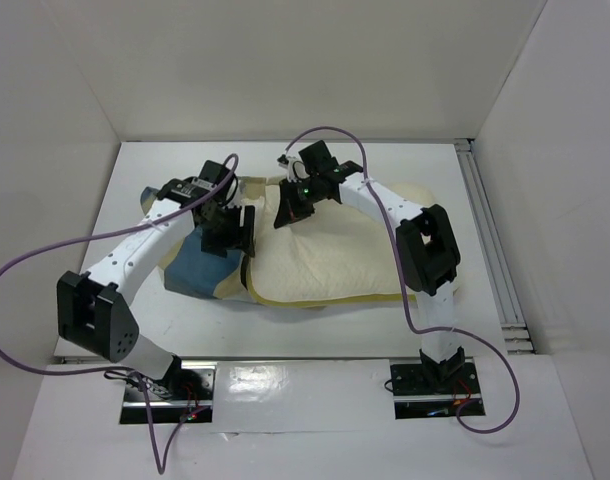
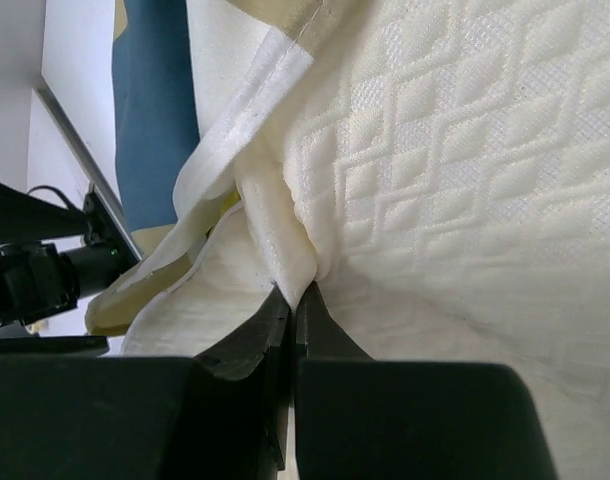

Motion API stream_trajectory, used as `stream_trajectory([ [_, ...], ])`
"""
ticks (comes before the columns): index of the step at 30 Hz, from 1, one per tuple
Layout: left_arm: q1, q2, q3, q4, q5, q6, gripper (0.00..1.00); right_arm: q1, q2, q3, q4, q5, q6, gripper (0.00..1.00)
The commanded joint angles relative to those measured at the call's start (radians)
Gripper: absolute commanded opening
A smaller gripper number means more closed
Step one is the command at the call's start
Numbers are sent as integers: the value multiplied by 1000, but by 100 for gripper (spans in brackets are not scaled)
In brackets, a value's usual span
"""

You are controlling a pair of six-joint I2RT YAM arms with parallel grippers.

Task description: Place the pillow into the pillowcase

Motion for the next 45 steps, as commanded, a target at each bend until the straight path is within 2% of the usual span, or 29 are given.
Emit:
stream_trajectory([
  [1, 1, -66, -68, 60, 8, -55, 81, -10, 0, 56, 78, -15, 17, 0],
  [3, -9, -75, -107, 72, 26, -75, 79, -10, 0, 56, 78, -15, 17, 0],
  [6, -18, -87, -140, 97, 52, -84, 69, -10, 9, 56, 87, 7, 37, 0],
  [11, -18, -78, -160, 108, 51, -84, 0, -10, 9, 56, 153, 25, 117, 0],
  [18, -18, -133, -171, 69, 60, -66, 0, -19, 9, 65, 220, 145, 269, 0],
  [25, -18, -142, -117, 20, 112, -24, 0, -19, 38, 74, 303, 306, 433, 0],
  [30, -18, -84, -108, 20, 75, -24, 0, -10, 111, 145, 340, 354, 455, 0],
  [31, -18, -75, -98, 20, 75, -24, 0, -10, 111, 145, 349, 338, 445, 7],
  [32, -18, -63, -98, 20, 75, -24, 0, -10, 85, 125, 358, 329, 436, 48],
  [33, -18, -63, -98, 20, 63, -24, 0, -10, 59, 102, 369, 329, 425, 62],
  [34, -7, -63, -98, 20, 54, -24, 0, -10, -5, 40, 369, 338, 384, 70],
  [36, 8, -53, -98, 20, 54, -24, 0, -1, -72, -24, 371, 329, 340, 83],
  [39, 31, -53, -88, 20, 43, -24, 0, 24, -220, -164, 300, 344, 216, 87],
  [45, 60, -53, -99, 29, 52, -24, 0, 148, -425, -470, 334, 369, 35, 87],
])
